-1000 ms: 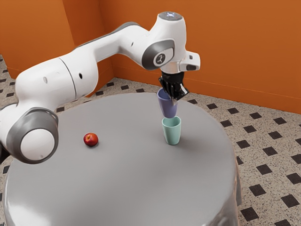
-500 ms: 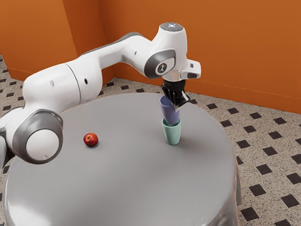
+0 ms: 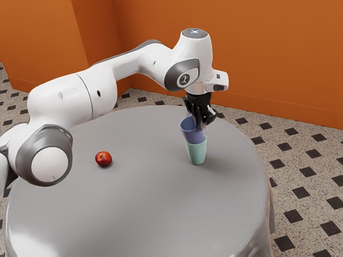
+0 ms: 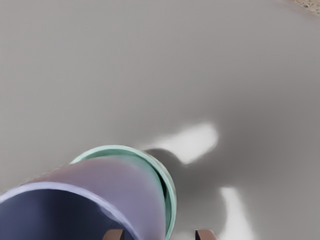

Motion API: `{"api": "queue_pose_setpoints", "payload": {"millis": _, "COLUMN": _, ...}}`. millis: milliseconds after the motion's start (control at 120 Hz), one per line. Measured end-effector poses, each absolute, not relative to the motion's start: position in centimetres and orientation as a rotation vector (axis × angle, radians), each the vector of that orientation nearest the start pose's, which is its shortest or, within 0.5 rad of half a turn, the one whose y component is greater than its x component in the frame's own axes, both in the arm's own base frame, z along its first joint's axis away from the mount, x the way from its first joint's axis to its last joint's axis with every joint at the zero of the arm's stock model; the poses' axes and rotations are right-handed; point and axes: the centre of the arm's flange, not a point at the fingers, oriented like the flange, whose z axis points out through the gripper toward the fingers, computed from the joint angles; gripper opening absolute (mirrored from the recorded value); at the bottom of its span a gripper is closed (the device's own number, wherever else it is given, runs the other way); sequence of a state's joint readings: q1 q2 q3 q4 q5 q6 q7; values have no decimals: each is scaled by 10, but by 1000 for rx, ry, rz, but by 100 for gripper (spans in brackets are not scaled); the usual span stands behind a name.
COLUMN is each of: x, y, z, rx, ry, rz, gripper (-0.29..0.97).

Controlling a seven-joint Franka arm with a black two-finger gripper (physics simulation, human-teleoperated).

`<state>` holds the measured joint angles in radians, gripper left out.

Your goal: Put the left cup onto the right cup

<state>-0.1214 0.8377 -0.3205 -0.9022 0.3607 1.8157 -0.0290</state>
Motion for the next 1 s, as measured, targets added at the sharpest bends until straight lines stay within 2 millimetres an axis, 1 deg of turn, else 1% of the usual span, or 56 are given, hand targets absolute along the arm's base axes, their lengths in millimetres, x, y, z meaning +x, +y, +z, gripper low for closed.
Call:
{"api": "queue_pose_setpoints", "payload": {"millis": 100, "x": 748, "y": -213, "z": 420, "rx": -2989, "ry": 556, "rz": -199, "gripper": 19}}
{"api": "queue_pose_setpoints", "payload": {"millis": 167, "x": 746, "y": -216, "z": 430, "rx": -2987, "ry": 560, "rz": -214, "gripper": 23}}
{"api": "queue_pose_setpoints", "payload": {"millis": 233, "x": 741, "y": -219, "z": 448, "rx": -2982, "ry": 563, "rz": -242, "gripper": 25}}
{"api": "queue_pose_setpoints", "payload": {"millis": 300, "x": 732, "y": -224, "z": 475, "rx": -2973, "ry": 567, "rz": -278, "gripper": 27}}
{"api": "queue_pose_setpoints", "payload": {"millis": 342, "x": 723, "y": -228, "z": 493, "rx": -2963, "ry": 574, "rz": -295, "gripper": 30}}
{"api": "queue_pose_setpoints", "payload": {"millis": 383, "x": 711, "y": -232, "z": 507, "rx": -2950, "ry": 584, "rz": -297, "gripper": 34}}
{"api": "queue_pose_setpoints", "payload": {"millis": 450, "x": 698, "y": -233, "z": 523, "rx": -2935, "ry": 586, "rz": -297, "gripper": 42}}
{"api": "queue_pose_setpoints", "payload": {"millis": 550, "x": 683, "y": -231, "z": 540, "rx": -2927, "ry": 564, "rz": -270, "gripper": 52}}
{"api": "queue_pose_setpoints", "payload": {"millis": 658, "x": 664, "y": -210, "z": 549, "rx": -2937, "ry": 499, "rz": -197, "gripper": 58}}
{"api": "queue_pose_setpoints", "payload": {"millis": 783, "x": 642, "y": -187, "z": 561, "rx": -2959, "ry": 429, "rz": -134, "gripper": 63}}
{"api": "queue_pose_setpoints", "payload": {"millis": 908, "x": 626, "y": -156, "z": 563, "rx": -2994, "ry": 337, "rz": -57, "gripper": 65}}
{"api": "queue_pose_setpoints", "payload": {"millis": 1000, "x": 615, "y": -139, "z": 569, "rx": -3014, "ry": 287, "rz": -28, "gripper": 66}}
